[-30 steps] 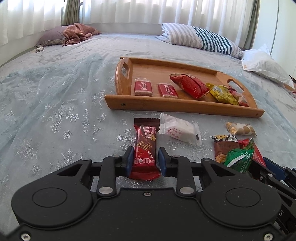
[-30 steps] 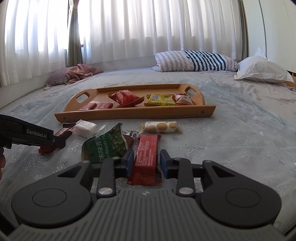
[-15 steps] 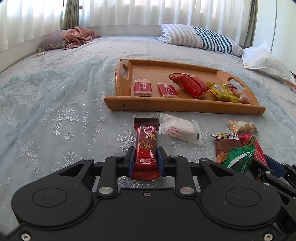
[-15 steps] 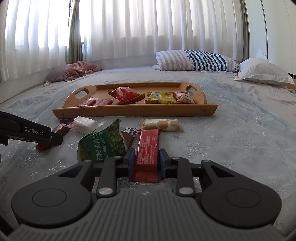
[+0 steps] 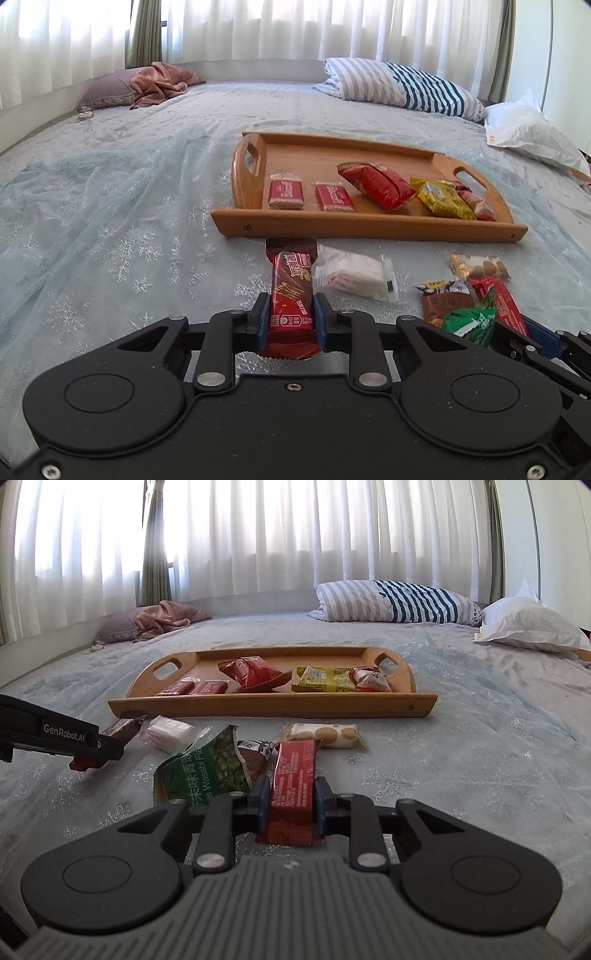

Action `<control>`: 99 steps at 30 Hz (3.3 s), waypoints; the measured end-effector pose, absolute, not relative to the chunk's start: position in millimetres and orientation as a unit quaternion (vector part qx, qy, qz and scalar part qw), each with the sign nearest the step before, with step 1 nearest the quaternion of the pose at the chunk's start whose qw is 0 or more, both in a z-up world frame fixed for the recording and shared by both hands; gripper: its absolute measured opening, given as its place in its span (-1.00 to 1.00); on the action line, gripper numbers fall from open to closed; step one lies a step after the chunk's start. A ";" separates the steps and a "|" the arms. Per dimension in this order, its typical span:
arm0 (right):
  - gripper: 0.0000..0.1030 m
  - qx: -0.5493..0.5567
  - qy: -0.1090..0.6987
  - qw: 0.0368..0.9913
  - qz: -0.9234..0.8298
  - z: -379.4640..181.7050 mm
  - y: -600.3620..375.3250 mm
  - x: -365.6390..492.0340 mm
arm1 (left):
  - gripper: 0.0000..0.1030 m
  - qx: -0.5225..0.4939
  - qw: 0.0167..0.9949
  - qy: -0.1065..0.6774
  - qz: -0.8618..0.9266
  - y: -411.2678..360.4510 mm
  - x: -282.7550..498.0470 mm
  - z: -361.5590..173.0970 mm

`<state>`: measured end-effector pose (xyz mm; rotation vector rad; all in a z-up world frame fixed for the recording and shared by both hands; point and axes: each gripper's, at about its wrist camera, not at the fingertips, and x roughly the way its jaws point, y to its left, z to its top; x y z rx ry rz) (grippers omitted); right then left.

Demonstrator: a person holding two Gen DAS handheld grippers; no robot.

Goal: Organize snacks
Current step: 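Carry the chocolate bar with the left tool while the right tool carries the red bar onto the tray, then open the left tool releasing the chocolate bar while the right tool releases the red bar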

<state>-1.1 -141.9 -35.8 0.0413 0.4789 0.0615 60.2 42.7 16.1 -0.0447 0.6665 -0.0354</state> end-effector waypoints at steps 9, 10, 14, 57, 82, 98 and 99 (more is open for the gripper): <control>-0.44 0.018 0.213 0.977 0.022 -20.3 -149.0 0.5 | -0.56 -0.025 0.951 0.307 -0.007 49.4 67.1 33.8; -0.44 0.019 0.209 0.977 0.022 -17.5 -150.2 1.8 | -0.56 -0.028 0.952 0.306 -0.008 50.0 68.7 36.0; -0.44 0.024 0.200 0.979 0.020 -7.9 -154.3 11.4 | -0.56 -0.027 0.954 0.299 -0.012 49.4 76.1 45.5; -0.44 0.046 0.270 0.961 0.043 -2.0 -143.0 222.8 | -0.55 -0.075 0.932 0.354 -0.026 17.5 279.2 30.6; -0.42 0.055 0.287 0.955 0.054 -14.3 -137.9 234.9 | -0.55 -0.053 0.929 0.365 -0.021 10.0 292.7 13.1; 0.08 0.077 0.278 0.955 0.068 -14.5 -141.7 230.5 | -0.16 -0.031 0.935 0.352 -0.039 10.3 279.6 22.8; 0.08 0.078 0.277 0.955 0.068 -14.2 -141.8 229.1 | -0.12 -0.029 0.935 0.350 -0.040 10.8 277.3 24.4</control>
